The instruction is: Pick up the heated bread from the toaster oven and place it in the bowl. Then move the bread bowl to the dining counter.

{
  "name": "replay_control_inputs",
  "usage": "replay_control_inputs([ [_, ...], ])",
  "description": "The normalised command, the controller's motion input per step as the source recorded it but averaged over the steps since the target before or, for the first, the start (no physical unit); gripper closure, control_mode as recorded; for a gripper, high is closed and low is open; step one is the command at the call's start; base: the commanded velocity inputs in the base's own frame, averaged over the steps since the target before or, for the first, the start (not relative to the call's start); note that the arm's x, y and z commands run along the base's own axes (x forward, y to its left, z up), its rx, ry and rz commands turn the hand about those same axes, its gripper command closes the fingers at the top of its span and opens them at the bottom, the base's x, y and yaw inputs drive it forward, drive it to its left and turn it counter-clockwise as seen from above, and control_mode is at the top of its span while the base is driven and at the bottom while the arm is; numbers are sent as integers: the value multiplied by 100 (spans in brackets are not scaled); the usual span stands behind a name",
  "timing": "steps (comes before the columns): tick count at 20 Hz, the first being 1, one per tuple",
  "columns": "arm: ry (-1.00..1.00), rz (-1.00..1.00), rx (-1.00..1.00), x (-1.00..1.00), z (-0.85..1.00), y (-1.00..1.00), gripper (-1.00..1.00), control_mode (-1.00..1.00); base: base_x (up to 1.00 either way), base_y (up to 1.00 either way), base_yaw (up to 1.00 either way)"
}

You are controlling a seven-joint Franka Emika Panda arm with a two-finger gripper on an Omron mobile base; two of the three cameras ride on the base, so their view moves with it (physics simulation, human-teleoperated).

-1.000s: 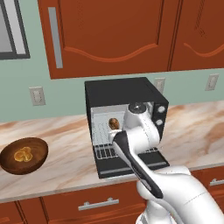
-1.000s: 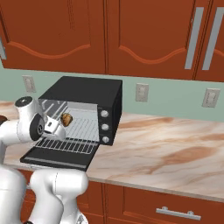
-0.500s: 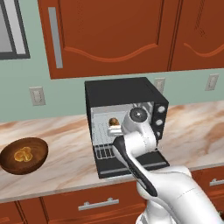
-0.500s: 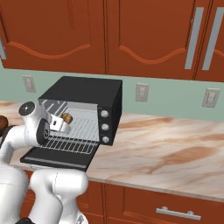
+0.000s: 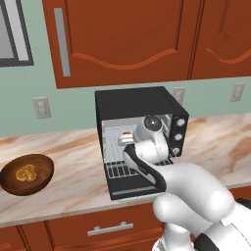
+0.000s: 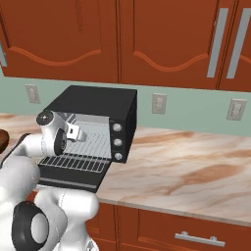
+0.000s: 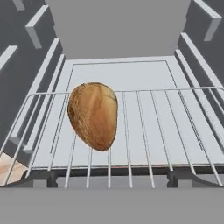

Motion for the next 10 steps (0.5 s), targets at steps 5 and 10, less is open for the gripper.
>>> replay_control_inputs([
  [5, 0, 3, 0, 56, -23, 29, -100, -100, 0, 0, 0],
  [10, 0, 1, 0, 41, -13, 8, -100, -100, 0, 0, 0],
])
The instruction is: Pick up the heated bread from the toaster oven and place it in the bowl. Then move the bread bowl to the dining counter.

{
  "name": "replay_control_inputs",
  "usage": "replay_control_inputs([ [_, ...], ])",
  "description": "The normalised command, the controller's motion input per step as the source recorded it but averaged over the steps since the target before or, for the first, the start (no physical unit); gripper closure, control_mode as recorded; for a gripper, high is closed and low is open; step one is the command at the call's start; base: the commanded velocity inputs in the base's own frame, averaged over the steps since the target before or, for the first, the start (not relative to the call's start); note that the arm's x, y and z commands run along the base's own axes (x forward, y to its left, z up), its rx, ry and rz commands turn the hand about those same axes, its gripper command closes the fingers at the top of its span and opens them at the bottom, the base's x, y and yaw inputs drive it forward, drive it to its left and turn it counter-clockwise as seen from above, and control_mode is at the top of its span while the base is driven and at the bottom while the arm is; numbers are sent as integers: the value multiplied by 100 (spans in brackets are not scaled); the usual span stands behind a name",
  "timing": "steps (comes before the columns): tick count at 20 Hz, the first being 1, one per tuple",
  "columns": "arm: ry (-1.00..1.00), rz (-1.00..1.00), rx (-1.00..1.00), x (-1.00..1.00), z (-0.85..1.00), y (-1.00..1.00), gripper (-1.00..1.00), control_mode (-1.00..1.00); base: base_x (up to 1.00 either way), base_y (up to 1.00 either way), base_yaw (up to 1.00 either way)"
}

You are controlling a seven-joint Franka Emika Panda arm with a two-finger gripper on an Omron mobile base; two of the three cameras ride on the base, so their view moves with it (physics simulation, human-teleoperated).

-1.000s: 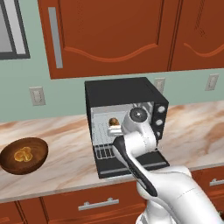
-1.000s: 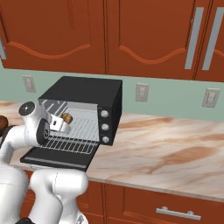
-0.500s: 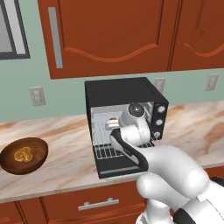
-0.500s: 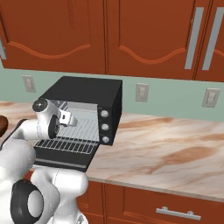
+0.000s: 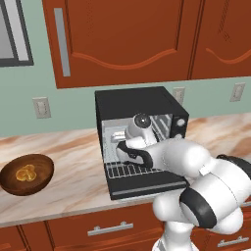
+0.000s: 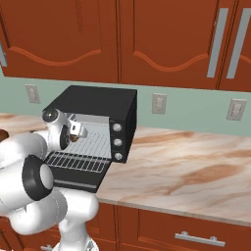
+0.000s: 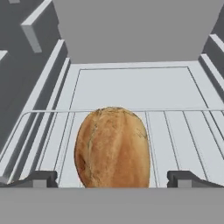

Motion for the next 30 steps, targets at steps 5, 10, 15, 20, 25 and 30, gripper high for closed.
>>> replay_control_inputs([
  [5, 0, 0, 0, 25, -17, 0, -100, -100, 0, 0, 0],
  [10, 0, 0, 0, 12, -4, 0, 100, -100, 0, 0, 0],
  [15, 0, 0, 0, -45, 0, 0, 100, -100, 0, 0, 0],
  [20, 0, 4, 3, -100, 39, 15, 100, -100, 0, 0, 0],
  [25, 0, 18, 0, -100, 98, 43, 100, -100, 0, 0, 0],
  [30, 2, 19, -1, -79, 90, 89, 100, -100, 0, 0, 0],
])
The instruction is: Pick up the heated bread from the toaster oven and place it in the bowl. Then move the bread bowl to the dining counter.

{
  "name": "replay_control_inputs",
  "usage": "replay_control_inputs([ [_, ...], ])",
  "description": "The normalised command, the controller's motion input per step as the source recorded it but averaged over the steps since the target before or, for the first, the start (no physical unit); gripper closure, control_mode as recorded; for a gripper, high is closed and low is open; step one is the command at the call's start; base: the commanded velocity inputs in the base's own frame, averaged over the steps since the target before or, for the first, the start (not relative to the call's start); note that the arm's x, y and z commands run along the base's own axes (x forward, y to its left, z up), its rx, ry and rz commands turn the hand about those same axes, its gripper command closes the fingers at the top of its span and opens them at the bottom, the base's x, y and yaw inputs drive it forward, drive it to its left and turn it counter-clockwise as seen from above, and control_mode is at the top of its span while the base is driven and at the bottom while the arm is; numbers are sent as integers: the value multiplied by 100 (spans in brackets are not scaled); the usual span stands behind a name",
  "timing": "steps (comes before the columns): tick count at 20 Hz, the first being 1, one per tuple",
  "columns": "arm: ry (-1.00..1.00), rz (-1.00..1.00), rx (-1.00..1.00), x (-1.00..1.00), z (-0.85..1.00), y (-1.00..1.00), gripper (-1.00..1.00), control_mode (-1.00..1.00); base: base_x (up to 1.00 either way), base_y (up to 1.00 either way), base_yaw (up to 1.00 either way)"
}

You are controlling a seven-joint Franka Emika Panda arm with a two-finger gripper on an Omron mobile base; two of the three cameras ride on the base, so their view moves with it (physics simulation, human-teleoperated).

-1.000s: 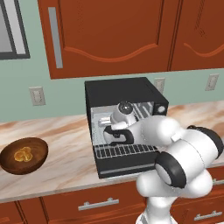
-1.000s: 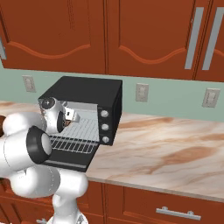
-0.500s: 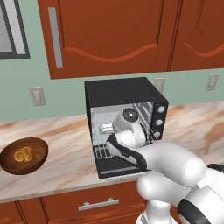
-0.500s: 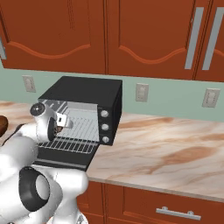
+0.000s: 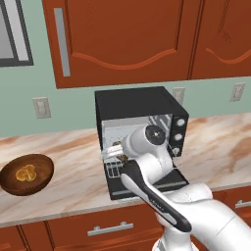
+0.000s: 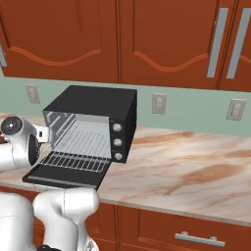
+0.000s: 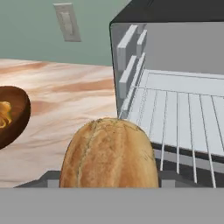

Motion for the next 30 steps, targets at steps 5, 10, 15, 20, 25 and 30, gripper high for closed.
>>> replay_control_inputs([
  [5, 0, 12, -6, -1, 50, 100, 100, -100, 0, 0, 0],
  [10, 10, 5, -7, 65, 0, 100, 100, -100, 0, 0, 0],
  [15, 14, 6, -5, 41, 0, 99, 100, -100, 0, 0, 0],
  [20, 3, 29, -3, -11, -29, 96, 100, -100, 0, 0, 0],
  [25, -2, 19, -6, -1, -27, 86, 100, -100, 0, 0, 0],
  [30, -4, 7, -12, 35, -37, 73, -100, -100, 0, 0, 0],
])
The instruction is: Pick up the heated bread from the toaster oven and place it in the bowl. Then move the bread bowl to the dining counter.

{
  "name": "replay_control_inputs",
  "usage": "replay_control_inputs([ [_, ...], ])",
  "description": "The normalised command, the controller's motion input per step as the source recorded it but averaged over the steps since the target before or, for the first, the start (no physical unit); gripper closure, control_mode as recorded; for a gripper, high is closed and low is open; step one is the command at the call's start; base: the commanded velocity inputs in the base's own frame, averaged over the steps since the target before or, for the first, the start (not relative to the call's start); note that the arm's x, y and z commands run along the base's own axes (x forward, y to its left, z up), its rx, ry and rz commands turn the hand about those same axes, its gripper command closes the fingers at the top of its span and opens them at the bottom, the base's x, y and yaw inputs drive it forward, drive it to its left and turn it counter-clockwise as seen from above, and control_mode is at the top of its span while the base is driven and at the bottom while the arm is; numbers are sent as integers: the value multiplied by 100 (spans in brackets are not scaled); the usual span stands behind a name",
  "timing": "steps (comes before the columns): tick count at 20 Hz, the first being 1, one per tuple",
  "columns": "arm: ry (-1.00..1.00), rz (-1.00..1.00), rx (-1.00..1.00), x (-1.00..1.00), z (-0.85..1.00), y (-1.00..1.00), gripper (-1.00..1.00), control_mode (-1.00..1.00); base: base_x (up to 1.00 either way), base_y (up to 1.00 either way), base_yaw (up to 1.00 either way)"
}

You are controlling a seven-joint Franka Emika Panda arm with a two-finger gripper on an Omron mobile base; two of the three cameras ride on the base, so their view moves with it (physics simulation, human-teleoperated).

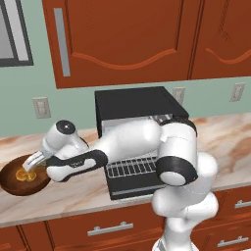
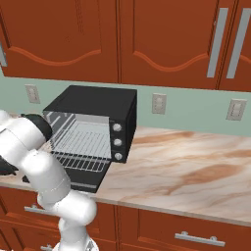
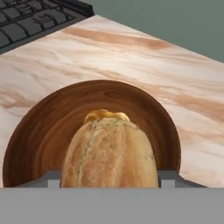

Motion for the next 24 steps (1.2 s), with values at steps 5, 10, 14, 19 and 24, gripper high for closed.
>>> replay_control_inputs([
  [5, 0, -2, -1, 3, 1, 36, -100, -100, 0, 0, 0],
  [10, 2, -12, 0, -38, 6, 16, -100, -100, 0, 0, 0],
  [14, 0, -1, 0, -64, 22, 0, -100, -100, 0, 0, 0],
  [19, 12, 2, -4, -100, -2, 0, -100, -100, 0, 0, 0],
  [24, 7, 20, -8, -71, -19, -10, -100, -100, 0, 0, 0],
])
